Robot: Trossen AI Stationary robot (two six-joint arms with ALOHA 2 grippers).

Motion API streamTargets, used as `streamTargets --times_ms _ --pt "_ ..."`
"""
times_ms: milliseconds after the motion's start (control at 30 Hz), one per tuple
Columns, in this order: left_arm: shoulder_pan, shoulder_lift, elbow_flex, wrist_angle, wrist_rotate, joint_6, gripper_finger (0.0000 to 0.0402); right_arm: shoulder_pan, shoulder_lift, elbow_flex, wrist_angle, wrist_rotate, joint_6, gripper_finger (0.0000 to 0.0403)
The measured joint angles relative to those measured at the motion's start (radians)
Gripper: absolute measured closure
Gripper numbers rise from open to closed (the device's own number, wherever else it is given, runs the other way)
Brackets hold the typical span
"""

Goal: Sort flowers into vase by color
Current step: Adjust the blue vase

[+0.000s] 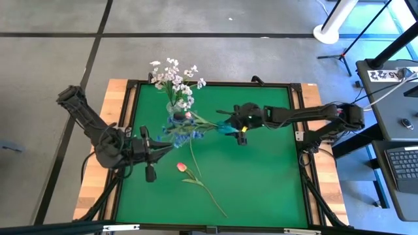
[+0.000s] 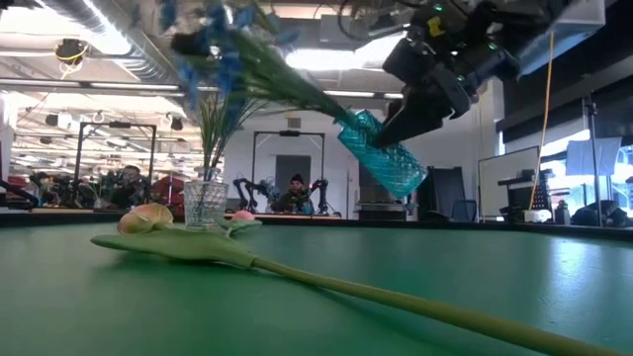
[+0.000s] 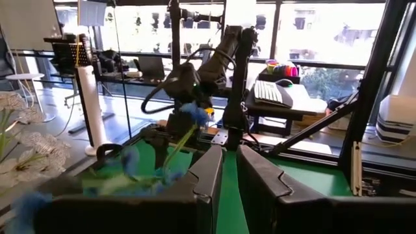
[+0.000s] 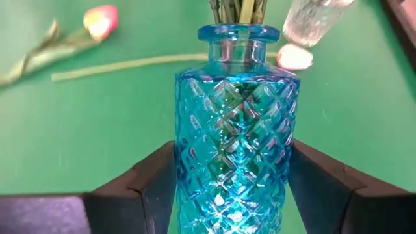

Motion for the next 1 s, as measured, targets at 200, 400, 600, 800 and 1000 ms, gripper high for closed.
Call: streamTargets --times_ms 200,400,600,800,1000 --pt "-0.019 0.000 0.000 0.039 -0.020 0.033 0.0357 0.000 -0.047 -0.175 0.352 -0.023 0.104 0.0159" --pt "-0.024 -0.001 0.000 0.104 -0.021 0.107 0.0357 0.001 -0.049 -0.325 0.775 0.082 0.188 0.0159" --pt "-0.014 -0.001 0.000 0.098 -0.020 0.108 0.0357 0.000 -0.034 -0.429 1.084 0.356 0.277 0.0159" --pt "0.014 0.000 0.000 0.085 -0.003 0.104 0.0357 0.000 0.085 -0.436 1.200 0.534 0.339 0.0159" --pt "0.026 0.001 0.000 0.059 -0.002 0.080 0.0357 0.000 0.277 -0.427 1.413 0.607 0.386 0.0159"
